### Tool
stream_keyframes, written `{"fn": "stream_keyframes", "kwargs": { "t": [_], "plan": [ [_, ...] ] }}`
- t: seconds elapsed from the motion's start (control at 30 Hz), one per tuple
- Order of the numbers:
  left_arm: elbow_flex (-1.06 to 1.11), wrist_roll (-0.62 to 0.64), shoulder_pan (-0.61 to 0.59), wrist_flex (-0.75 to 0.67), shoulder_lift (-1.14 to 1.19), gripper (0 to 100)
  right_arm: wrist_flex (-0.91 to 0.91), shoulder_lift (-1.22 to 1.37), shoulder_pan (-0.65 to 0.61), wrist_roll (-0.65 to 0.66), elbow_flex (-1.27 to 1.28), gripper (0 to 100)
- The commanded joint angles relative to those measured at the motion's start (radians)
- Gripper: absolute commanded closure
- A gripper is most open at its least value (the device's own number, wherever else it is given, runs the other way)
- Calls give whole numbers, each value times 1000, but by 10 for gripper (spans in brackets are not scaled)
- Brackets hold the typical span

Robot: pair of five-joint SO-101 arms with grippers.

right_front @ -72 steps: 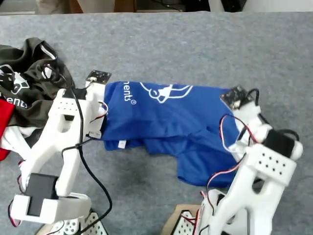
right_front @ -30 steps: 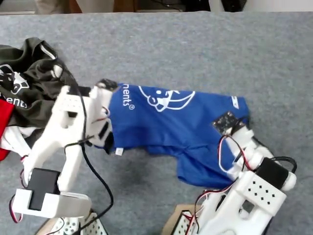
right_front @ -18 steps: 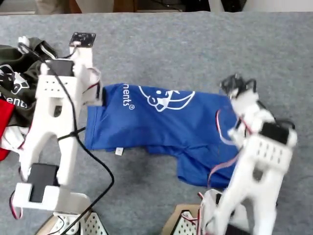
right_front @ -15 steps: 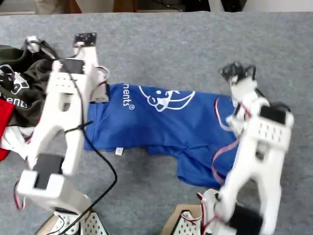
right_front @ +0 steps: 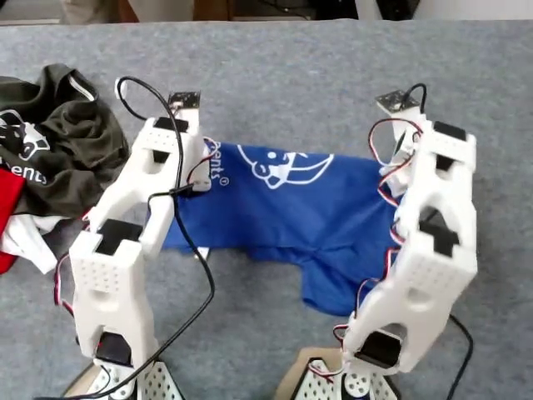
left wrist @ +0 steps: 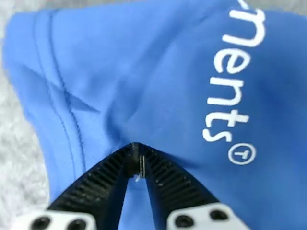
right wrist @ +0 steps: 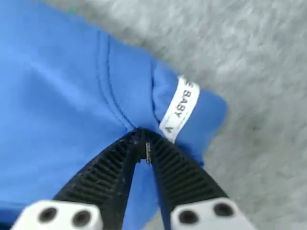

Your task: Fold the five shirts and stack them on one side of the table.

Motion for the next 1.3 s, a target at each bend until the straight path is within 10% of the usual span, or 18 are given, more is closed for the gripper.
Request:
{"fn": "stream_keyframes", "kwargs": {
  "t": [0.0, 0.33, 0.77, 1.27],
  "plan": [
    [-106, 0, 0, -41, 1, 982, 37, 125, 30, 40, -249, 993],
    [-213, -140, -15, -21, -2, 982, 233, 450, 33, 94, -832, 993],
    [-341, -219, 11, 451, -99, 982, 664, 539, 1, 126, -1451, 993],
    [284, -219, 117, 110, -303, 982, 664, 305, 117, 164, -1010, 993]
  ]
}}
